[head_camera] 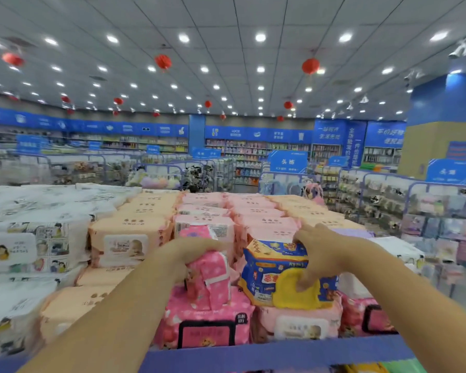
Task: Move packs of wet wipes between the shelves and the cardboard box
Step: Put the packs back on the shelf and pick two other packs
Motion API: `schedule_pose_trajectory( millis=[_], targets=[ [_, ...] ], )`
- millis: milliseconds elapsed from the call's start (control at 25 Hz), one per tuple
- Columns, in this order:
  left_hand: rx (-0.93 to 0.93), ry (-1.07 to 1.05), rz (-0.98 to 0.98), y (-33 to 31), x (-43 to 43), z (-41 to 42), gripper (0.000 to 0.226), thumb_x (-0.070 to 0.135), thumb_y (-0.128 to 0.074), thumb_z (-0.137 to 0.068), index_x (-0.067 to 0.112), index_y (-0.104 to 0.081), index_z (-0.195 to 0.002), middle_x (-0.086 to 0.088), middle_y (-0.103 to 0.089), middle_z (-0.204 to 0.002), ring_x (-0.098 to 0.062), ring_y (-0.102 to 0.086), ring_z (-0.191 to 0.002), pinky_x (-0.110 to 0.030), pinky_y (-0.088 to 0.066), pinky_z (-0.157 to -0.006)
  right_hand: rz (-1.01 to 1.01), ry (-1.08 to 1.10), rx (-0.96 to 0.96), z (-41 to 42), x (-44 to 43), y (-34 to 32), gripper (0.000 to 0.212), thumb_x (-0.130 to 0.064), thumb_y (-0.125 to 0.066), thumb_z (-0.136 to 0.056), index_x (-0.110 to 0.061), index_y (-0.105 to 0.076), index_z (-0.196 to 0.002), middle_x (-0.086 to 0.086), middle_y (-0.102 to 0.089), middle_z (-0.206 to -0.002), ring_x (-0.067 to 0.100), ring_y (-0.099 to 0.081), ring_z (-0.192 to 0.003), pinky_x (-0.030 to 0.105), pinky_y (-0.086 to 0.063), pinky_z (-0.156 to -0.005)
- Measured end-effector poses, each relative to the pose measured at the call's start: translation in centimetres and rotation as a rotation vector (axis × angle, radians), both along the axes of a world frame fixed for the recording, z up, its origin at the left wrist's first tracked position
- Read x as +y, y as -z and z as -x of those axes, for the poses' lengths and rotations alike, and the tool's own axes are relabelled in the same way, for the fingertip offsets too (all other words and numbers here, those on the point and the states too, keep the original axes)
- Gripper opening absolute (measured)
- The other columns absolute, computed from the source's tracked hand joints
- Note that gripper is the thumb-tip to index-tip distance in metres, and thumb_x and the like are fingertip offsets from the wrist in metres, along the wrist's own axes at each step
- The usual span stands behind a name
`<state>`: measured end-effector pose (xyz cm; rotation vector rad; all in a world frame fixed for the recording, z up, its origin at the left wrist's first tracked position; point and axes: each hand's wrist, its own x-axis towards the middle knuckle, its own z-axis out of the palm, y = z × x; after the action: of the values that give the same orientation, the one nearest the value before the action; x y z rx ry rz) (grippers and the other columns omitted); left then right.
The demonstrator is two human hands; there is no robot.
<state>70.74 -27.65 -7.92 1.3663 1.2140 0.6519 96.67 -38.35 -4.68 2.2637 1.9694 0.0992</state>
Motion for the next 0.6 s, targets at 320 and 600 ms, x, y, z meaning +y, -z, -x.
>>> schedule_pose_trajectory(
  millis=[320,600],
  targets=[
    [-0.546,-0.093,0.004,2.5,-4.1,4.1,0.040,0.009,-0.078,-0.085,0.010,-0.067,-0.124,-0.018,-0.078,-0.106,-0.035,-0.077,-0.089,-0.046,-0.062,-0.075,-0.256,-0.060,0.283,1.6,-3.3,1.3,0.076,-0.067,-0.083,-0.051,-0.021,-0.048,-0.100,0.001,-0.053,-0.096,0.021,-0.052,-0.077,0.036,-0.043,-0.065],
    [-1.113,-0.189,-0.010,3.5,-12.9,17.9,0.039,0.027,-0.066,-0.086,0.013,-0.069,-0.123,-0.015,-0.076,-0.115,-0.034,-0.076,-0.092,-0.053,-0.057,-0.087,-0.464,-0.037,0.967,12.5,-7.5,3.1,0.073,-0.052,-0.093,-0.051,-0.008,-0.059,-0.099,0.017,-0.061,-0.082,0.037,-0.063,-0.070,0.047,-0.049,-0.064]
  ],
)
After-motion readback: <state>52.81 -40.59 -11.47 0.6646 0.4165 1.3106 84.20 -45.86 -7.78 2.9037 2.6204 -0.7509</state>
